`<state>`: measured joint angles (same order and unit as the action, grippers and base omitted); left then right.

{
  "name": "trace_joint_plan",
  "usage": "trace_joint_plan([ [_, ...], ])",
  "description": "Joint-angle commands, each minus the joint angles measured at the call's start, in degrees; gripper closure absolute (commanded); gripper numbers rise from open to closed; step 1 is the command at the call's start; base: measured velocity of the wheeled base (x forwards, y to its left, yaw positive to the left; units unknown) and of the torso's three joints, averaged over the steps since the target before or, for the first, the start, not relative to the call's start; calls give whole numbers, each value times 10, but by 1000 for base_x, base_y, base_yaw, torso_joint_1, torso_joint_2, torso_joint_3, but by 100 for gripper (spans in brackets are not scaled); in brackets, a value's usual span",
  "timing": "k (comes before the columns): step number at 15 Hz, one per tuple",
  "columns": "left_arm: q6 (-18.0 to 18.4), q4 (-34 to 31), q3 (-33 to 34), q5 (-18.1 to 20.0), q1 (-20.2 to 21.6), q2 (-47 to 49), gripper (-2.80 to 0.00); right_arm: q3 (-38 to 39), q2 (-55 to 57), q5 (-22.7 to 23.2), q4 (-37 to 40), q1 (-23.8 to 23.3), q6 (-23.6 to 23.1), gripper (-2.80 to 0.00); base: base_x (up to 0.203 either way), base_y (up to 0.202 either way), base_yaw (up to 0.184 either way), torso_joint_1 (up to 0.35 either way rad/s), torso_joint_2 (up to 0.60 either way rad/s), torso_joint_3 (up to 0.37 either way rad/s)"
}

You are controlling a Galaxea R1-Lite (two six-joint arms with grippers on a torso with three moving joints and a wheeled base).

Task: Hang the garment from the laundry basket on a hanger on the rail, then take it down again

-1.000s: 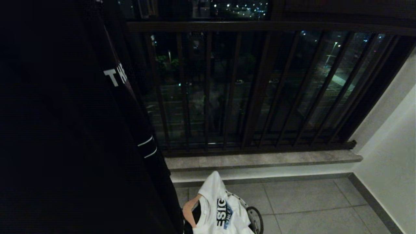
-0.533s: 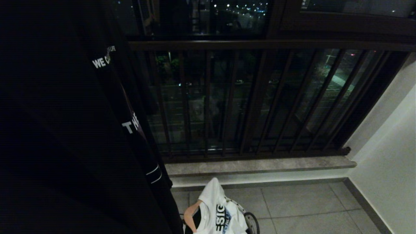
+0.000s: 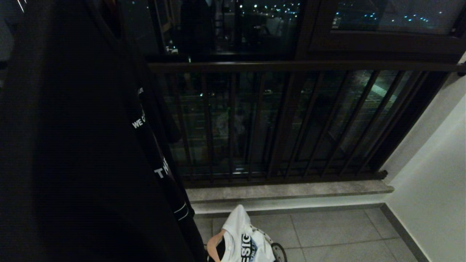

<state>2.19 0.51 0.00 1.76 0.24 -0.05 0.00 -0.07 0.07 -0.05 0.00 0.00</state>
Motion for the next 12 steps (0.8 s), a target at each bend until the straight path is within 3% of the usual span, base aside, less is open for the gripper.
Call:
trace_joint_plan([
  [1, 0, 0, 2, 0, 0, 0, 0, 0, 1, 0, 0, 0, 0, 0, 0, 0, 0, 162, -363, -194],
  [12, 0, 0, 2, 0, 0, 0, 0, 0, 1, 0, 0, 0, 1, 0, 0, 0, 0, 137, -306, -167],
])
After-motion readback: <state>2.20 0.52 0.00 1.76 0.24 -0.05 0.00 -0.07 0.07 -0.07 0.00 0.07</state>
